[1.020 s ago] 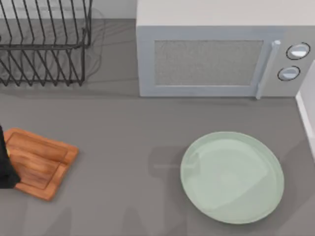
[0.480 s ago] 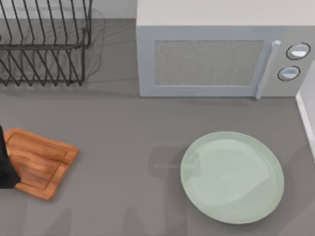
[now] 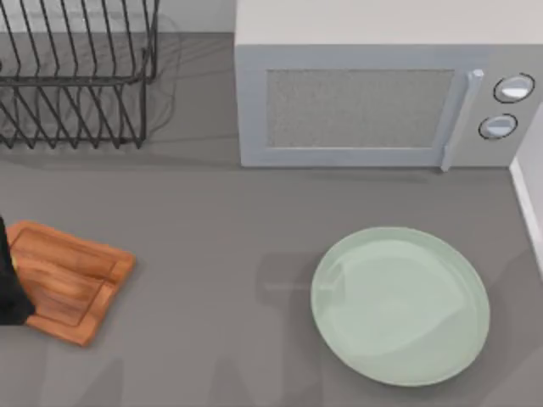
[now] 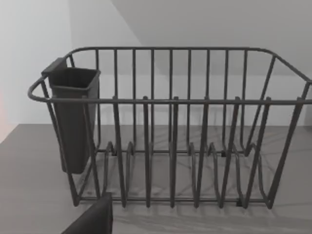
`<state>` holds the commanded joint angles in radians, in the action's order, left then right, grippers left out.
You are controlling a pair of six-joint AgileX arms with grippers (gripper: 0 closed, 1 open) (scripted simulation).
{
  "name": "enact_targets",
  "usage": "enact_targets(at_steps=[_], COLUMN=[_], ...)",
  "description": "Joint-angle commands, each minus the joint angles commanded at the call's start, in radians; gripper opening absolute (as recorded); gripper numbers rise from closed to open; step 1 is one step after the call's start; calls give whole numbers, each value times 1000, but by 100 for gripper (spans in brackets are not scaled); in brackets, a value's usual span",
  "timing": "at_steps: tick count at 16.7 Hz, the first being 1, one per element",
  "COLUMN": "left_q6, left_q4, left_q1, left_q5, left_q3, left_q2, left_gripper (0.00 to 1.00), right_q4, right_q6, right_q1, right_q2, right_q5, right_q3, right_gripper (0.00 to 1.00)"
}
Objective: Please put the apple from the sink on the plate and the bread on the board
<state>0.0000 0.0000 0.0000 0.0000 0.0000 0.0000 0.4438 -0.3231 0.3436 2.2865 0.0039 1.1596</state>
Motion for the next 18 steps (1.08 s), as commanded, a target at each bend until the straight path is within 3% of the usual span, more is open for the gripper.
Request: enact_targets(at_steps=[4, 5, 12, 18], left_q6=[0, 0, 0, 0], left_q4=[0, 0, 0, 0], left_q1=[0, 0, 0, 0], left_q5=[0, 0, 0, 0], left_q3=[0, 0, 0, 0], left_q2=[0, 0, 0, 0], left_gripper=[100, 100, 100, 100], right_q4=[0, 0, 0, 166], right_q6=[0, 0, 0, 9], right_q1=[0, 0, 0, 0], right_q2=[0, 0, 0, -152], right_q5=[0, 0, 0, -18], right_q3=[0, 0, 0, 67], right_gripper=[2, 0, 0, 0])
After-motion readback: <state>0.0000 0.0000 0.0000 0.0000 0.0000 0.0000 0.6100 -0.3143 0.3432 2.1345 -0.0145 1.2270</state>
